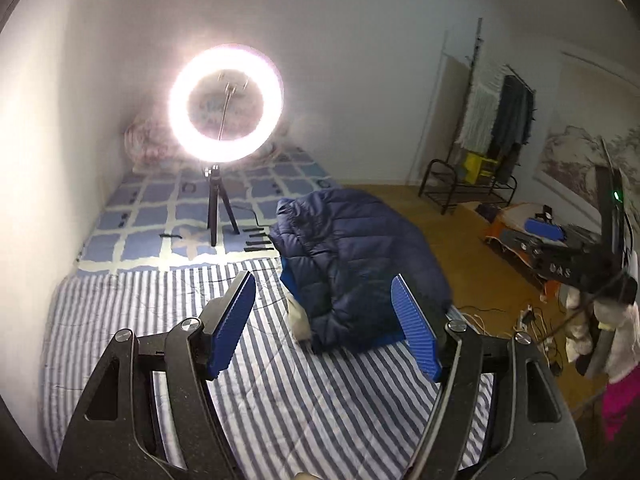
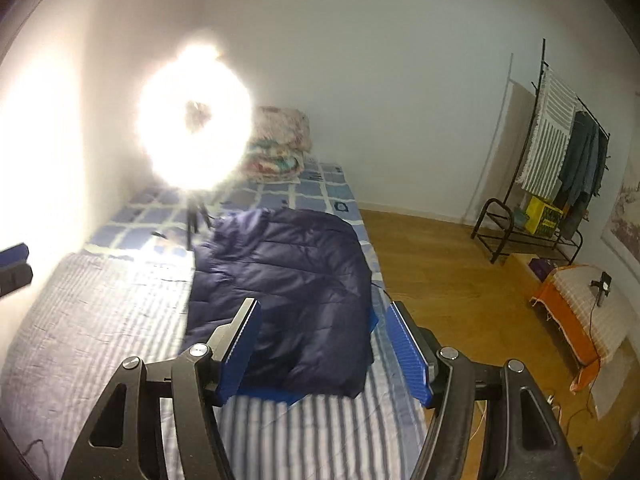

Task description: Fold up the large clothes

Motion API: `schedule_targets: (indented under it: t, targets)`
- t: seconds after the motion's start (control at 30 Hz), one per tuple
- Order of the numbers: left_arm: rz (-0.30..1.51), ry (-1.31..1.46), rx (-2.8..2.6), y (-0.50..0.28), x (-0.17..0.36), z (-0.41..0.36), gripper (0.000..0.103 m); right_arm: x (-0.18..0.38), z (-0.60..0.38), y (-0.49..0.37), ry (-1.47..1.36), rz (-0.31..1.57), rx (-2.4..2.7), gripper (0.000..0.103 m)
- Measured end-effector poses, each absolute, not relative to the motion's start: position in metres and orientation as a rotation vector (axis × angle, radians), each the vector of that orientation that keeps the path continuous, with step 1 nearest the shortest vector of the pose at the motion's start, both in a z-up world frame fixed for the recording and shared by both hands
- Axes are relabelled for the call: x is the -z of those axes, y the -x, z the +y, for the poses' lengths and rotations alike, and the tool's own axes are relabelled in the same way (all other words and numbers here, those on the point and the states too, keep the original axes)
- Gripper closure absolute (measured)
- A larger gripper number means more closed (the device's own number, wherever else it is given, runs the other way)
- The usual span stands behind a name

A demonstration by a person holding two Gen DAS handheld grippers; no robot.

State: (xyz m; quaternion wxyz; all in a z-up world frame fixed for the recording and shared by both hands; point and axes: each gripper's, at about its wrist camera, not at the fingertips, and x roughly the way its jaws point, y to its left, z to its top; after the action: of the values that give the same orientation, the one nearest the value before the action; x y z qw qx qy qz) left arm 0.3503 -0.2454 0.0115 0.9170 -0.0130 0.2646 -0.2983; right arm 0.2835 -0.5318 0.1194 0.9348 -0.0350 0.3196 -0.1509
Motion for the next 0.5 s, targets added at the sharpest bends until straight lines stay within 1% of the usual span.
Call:
schedule_targets:
  t: [0.13,0.27,0.33,0.37,0.43,0.5]
  targets:
    - [0.481,-0.014,0.622,-0.293,-0.032,-0.228,0.030,-0.144,-0.501,-0.241,0.061,0.620,0.306,0.036]
    - [0.434,0.012,0.624,-0.247,-0.039,-0.205,0.029,-0.158,-0.484,-0.199,0.027,0.582,0.324,0.032]
    - [0.408,0.017,0.601,-0.227,-0.036,-0.196,0.026,-0.158,-0.476,-0.179,-0.003,0.564,0.316,0.032]
    - [0.400,0.024,0.595,-0.217,-0.032,-0.190,0.024,-0.156,-0.471,-0.167,-0.020,0.547,0.317,0.029]
    - [0.406,0.037,0.599,-0.205,-0.026,-0.185,0.023,-0.149,-0.462,-0.150,-0.041,0.527,0.317,0.027]
    - [0.420,0.038,0.592,-0.194,-0.017,-0.181,0.023,-0.141,-0.453,-0.136,-0.040,0.518,0.325,0.027]
